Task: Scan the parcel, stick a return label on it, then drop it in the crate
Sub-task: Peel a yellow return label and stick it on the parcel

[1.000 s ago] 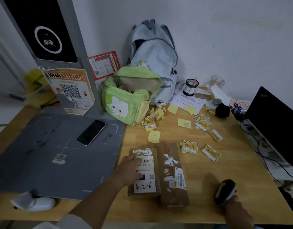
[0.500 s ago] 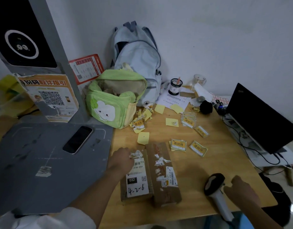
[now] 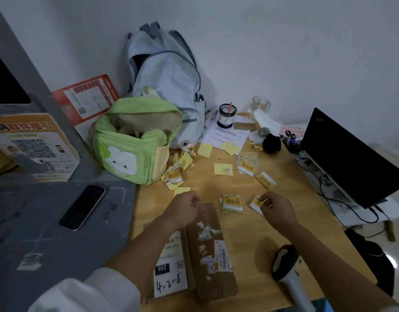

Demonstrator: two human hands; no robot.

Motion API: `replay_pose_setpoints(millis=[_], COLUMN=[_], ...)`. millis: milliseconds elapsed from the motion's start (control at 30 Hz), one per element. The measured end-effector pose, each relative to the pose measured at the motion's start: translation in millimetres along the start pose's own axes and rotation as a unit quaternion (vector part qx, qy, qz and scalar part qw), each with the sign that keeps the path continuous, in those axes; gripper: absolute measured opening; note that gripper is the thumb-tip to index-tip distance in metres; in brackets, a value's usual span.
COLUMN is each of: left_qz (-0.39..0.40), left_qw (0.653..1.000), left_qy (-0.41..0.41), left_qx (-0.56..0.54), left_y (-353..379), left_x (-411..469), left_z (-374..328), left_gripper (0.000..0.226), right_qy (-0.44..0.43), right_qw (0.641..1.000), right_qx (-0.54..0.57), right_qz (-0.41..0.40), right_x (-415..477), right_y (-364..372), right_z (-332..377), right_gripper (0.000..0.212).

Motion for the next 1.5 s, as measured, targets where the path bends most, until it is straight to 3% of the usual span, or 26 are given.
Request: replay_pose_setpoints(millis=[300, 400, 533, 667, 900, 1100, 1267, 1400, 1500], left_qz=[0.083, 0.113, 0.112, 0.105, 0.057, 0.121, 0.015, -0.049, -0.050], left_qw=[0.996, 0.992, 0.982, 0.980, 0.981, 0.979, 0.981, 0.973, 0.972], left_qy=[-0.044, -0.044, -0.093, -0.131, -0.152, -0.165, -0.169, -0.188, -0.189], left_qx=[0.005, 0.021, 0.124, 0.104, 0.110, -0.011, -0.097, -0.128, -0.127], left_y=[59, 83, 107, 130, 140, 130, 110, 97, 91], left_x=[71, 86, 103, 107, 114, 113, 107, 104, 100], left_z=[-8, -10, -1, 8, 11, -3, -20, -29, -34], left_gripper=[0.022, 0.035, 0.063, 0.041, 0.032, 0.015, 0.004, 0.010, 0.011], right_qy=[0.016, 0.012, -0.040, -0.044, 0.024, 0.095, 0.071, 0.080, 0.066], right_qw=[0.996, 0.988, 0.960, 0.955, 0.984, 0.995, 0.994, 0.984, 0.988], right_qx=[-0.009, -0.094, -0.238, -0.276, -0.168, -0.024, 0.078, 0.141, 0.120], right_qz=[0.082, 0.122, 0.140, 0.102, 0.063, 0.029, 0.039, 0.079, 0.069], right_x=[72, 88, 103, 115, 123, 121, 109, 97, 93], right_y=[32, 50, 73, 88, 81, 56, 38, 32, 29], right_z=[3, -3, -10, -16, -9, -4, 9, 18, 18], right_gripper=[0.023, 0.029, 0.050, 0.035, 0.022, 0.014, 0.004, 0.021, 0.004])
Point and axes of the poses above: each hand's wrist, its own x-axis towards the middle knuckle, its own y-axis out of the palm, z = x × y, the point moved 4 cm from there along x, towards the middle knuckle, and after that the axes turned 10 degrees about y, right-handed, at the moved point
